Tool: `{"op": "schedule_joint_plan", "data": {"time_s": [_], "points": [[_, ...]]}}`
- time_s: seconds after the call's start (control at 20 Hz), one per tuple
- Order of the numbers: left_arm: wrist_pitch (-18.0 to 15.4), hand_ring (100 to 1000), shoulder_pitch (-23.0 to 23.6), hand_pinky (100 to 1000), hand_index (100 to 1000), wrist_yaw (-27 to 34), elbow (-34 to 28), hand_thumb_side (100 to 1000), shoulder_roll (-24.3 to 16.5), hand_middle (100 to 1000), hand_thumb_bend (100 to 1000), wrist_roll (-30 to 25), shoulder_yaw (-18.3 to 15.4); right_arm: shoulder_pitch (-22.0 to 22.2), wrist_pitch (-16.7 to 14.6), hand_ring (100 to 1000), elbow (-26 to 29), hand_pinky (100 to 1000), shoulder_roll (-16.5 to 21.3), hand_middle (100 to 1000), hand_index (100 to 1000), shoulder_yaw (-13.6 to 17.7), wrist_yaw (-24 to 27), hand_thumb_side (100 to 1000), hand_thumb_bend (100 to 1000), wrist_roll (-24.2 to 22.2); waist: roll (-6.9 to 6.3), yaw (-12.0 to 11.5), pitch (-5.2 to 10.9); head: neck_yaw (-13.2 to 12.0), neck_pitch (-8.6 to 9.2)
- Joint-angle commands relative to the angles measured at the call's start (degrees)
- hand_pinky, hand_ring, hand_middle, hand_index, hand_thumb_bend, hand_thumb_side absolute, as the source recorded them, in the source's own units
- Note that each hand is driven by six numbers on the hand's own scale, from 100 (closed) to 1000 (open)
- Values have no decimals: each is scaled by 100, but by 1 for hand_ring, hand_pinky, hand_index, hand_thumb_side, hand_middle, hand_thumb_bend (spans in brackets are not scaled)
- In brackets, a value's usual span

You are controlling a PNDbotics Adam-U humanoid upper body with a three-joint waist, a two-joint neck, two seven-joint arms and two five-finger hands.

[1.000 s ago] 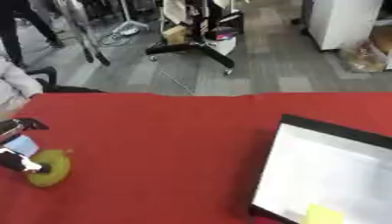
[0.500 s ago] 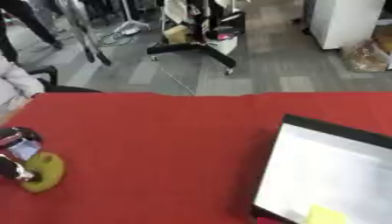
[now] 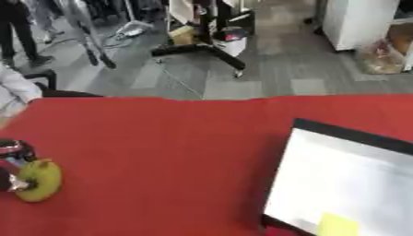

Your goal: Pick up the objects with one hand, pass them to the other hand, and then place them into the box on the other side of the table.

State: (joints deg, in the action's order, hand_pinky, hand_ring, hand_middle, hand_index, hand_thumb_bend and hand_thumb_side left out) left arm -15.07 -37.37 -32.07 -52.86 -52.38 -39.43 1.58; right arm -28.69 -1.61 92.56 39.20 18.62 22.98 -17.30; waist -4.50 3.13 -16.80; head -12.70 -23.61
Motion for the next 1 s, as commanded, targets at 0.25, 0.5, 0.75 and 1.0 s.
{"op": "schedule_joint_plan", "data": {"time_s": [0.25,0.5,0.75,1.0], "points": [[227,766,12,849,520,468,-613,100,-281,654,259,-502,-53,-23,70,987,114,1000,175,985,1000,83,45,313,238,68,-32,-21,125,104,-75],[425,741,76,825,497,632,-793,100,-288,618,260,-436,-15,52,101,984,112,1000,170,983,1000,113,31,316,234,107,-38,-23,177,138,-109],[645,702,146,788,448,750,-1008,100,-272,557,244,-245,1,84,216,982,134,1000,78,982,1000,135,4,318,232,104,-17,-25,235,238,-155],[828,682,291,779,415,1066,-1358,100,-288,523,196,33,-7,47,330,981,187,1000,7,981,1000,62,24,315,239,37,25,-53,275,281,-168]]}}
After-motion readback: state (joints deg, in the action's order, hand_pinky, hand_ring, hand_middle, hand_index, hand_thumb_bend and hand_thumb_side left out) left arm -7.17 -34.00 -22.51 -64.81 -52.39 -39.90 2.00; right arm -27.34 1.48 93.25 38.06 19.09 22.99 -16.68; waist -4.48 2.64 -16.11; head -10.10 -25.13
